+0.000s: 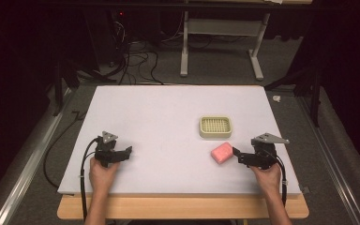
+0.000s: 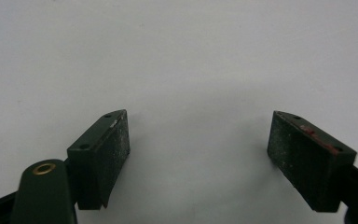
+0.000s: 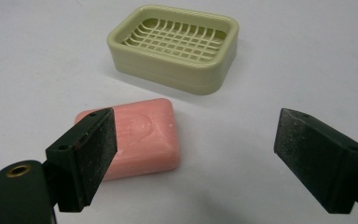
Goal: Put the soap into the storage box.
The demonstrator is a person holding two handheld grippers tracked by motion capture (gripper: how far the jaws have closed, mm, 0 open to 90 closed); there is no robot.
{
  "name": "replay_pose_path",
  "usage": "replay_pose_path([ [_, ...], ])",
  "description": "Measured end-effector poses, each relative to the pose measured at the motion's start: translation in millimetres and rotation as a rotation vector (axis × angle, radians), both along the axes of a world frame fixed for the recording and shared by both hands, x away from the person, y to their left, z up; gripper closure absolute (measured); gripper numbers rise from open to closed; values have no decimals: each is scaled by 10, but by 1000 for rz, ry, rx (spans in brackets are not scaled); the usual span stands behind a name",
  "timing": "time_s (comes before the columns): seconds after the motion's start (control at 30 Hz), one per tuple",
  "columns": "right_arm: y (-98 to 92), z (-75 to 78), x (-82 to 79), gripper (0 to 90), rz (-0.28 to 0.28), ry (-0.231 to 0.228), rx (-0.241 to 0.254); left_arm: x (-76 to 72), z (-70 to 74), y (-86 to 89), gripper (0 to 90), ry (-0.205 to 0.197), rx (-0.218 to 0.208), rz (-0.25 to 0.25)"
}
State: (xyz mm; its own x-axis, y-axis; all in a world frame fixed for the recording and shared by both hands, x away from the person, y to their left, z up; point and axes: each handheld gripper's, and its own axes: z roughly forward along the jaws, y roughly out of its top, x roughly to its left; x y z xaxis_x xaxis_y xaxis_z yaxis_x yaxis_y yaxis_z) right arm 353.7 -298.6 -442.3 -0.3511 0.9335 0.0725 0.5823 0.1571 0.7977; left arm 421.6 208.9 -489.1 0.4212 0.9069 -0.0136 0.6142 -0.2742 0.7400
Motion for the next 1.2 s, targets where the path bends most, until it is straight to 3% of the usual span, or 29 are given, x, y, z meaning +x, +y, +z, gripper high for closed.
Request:
replay_pose_path([
  [0.53, 188, 9, -17, 123, 60, -1, -12, 0, 0, 0, 215, 0, 0, 0],
  [1.2, 428, -64, 73, 121, 112, 10, -40, 0, 0, 0, 215, 0, 0, 0],
])
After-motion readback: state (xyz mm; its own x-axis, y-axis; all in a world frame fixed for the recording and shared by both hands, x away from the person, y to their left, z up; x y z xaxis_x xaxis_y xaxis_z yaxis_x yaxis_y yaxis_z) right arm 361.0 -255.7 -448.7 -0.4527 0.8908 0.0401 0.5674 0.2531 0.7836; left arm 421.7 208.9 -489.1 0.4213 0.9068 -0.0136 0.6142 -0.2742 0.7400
